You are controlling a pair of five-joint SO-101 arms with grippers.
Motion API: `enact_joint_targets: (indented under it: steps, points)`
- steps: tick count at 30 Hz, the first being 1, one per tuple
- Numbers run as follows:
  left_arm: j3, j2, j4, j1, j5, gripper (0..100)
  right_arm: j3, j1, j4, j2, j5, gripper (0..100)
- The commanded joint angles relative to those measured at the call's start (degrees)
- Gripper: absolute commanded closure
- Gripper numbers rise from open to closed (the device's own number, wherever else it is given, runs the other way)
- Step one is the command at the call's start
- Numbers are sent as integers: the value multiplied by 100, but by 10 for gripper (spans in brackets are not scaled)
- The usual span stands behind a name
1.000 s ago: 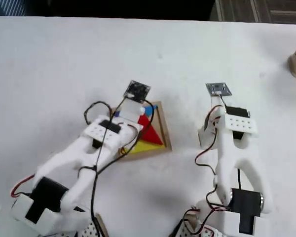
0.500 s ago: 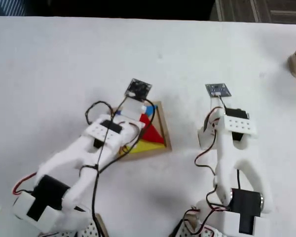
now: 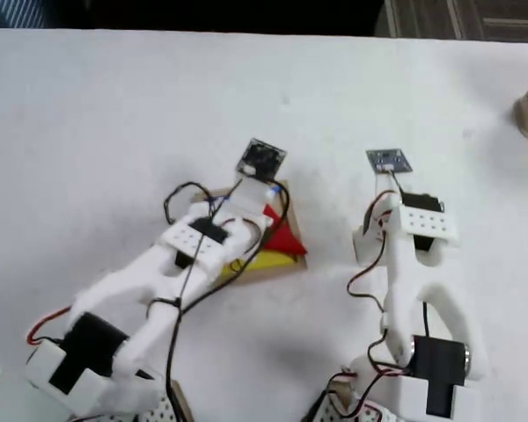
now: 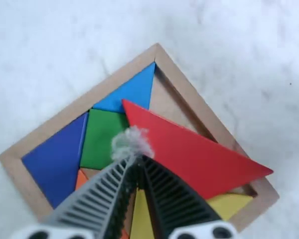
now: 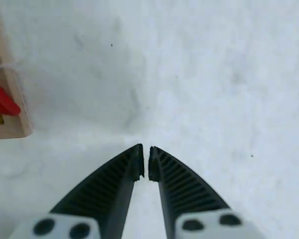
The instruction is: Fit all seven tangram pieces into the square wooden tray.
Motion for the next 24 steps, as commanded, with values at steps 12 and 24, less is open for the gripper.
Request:
enact_joint_targets:
  steps: [12, 24]
  points:
    - [-580, 13, -677, 804, 949, 977, -26, 22, -57, -198, 88, 981]
    - [-1785, 1385, 246, 1297, 941, 977, -26, 22, -66, -198, 88, 981]
